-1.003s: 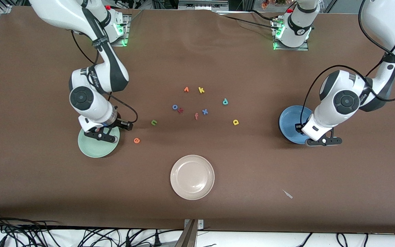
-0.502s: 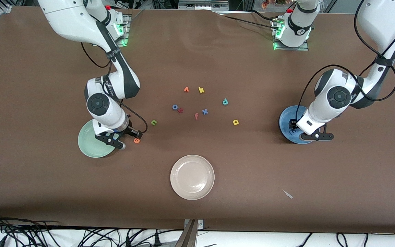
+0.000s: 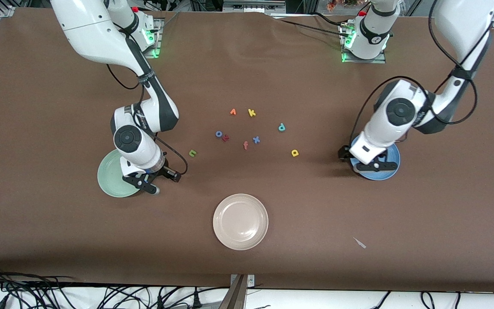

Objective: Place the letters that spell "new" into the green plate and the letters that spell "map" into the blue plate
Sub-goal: 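Drop the W on the green plate while the left gripper drops the E, then grasp the orange letter with the right gripper while the left gripper grasps the yellow letter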

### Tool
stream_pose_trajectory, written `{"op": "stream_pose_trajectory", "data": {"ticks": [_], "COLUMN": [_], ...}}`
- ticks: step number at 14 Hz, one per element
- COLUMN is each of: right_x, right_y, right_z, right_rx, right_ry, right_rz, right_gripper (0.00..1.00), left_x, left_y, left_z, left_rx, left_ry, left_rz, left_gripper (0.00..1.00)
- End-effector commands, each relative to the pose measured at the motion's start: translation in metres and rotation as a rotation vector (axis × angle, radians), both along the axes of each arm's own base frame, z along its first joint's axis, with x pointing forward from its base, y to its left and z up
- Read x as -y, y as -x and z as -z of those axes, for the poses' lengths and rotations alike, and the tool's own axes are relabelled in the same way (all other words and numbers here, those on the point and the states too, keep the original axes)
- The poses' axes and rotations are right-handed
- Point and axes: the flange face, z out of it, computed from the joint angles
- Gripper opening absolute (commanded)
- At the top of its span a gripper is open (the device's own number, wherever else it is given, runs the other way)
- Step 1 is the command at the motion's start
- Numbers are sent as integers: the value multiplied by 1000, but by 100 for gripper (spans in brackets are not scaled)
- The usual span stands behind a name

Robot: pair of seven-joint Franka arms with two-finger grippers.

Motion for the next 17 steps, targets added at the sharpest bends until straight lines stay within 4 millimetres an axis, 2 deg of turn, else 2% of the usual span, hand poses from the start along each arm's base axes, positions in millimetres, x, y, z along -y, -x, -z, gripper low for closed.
{"op": "stream_pose_trajectory", "data": {"ticks": [1,3,6,10,12,15,17], "right_x": [-5,-5,-5,-7,-11,-11,-11], "right_y": [-5,-4,-2,1,4,4,2], "right_z": [14,16,24,28,32,30,21], "right_rx": [19,19,16,8,2,-1,2], "right_ry": [-10,-10,-9,-7,-6,-4,-5], "right_rz": [13,11,10,6,-3,-18,-30], "right_gripper": [72,70,61,31,20,14,13], "left_x": [56,105,156,178,176,175,172], "left_y": [10,21,36,21,15,18,21], "left_z": [-7,0,25,53,70,83,87], "left_rx": [21,10,-28,-34,-45,-68,-84], "left_ry": [5,34,58,51,40,34,17], "left_rz": [-67,-109,-151,-156,-155,-131,-127], "left_gripper": [100,100,100,100,96,94,90]}}
